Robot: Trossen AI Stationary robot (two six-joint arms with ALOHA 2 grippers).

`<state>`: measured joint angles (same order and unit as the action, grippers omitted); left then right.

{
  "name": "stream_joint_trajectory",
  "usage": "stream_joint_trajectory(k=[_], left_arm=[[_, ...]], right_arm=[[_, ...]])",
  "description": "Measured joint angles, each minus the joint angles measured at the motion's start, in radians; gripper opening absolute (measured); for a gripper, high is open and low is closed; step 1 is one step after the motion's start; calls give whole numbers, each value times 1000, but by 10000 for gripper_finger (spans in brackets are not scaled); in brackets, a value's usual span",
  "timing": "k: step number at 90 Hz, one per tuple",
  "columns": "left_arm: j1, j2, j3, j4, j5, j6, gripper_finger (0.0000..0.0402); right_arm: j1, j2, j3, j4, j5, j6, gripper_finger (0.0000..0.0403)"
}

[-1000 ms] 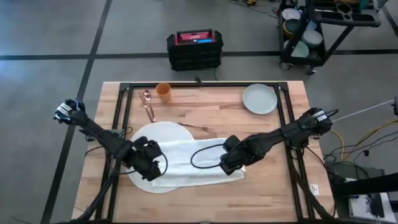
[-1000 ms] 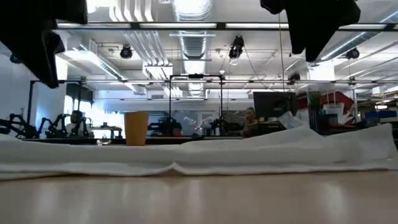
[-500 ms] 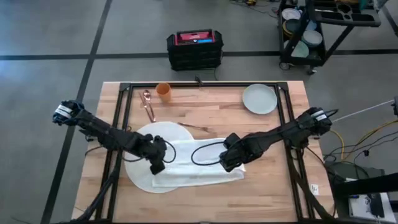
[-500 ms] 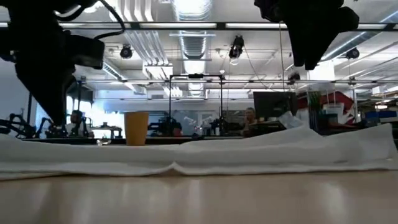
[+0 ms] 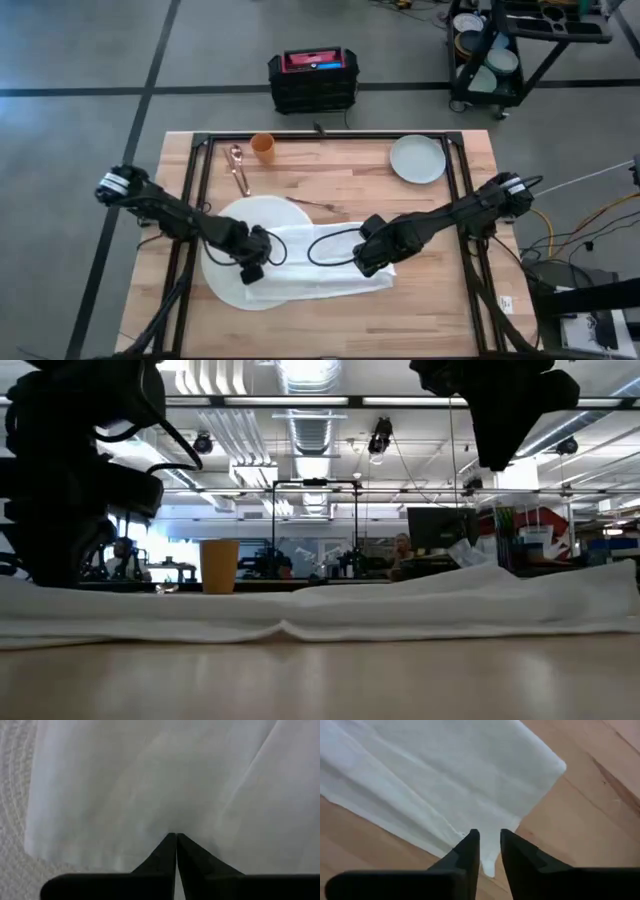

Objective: Set table place
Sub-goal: Fold the white napkin

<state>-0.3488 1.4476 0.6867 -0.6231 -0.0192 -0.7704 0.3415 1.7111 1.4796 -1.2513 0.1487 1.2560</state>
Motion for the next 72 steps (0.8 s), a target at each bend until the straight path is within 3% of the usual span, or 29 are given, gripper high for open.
stream_joint_trajectory(k=[47, 61, 72], left_arm=[[-57, 24, 154, -2, 36, -35, 0], [-75, 24, 152, -111, -85, -89, 0], [-85, 24, 150, -144, -121, -89, 0]], right_arm=[[-2, 0, 0, 0, -2, -11, 39], [-2, 0, 0, 0, 0, -13, 48], [-2, 0, 0, -1, 1, -12, 56]])
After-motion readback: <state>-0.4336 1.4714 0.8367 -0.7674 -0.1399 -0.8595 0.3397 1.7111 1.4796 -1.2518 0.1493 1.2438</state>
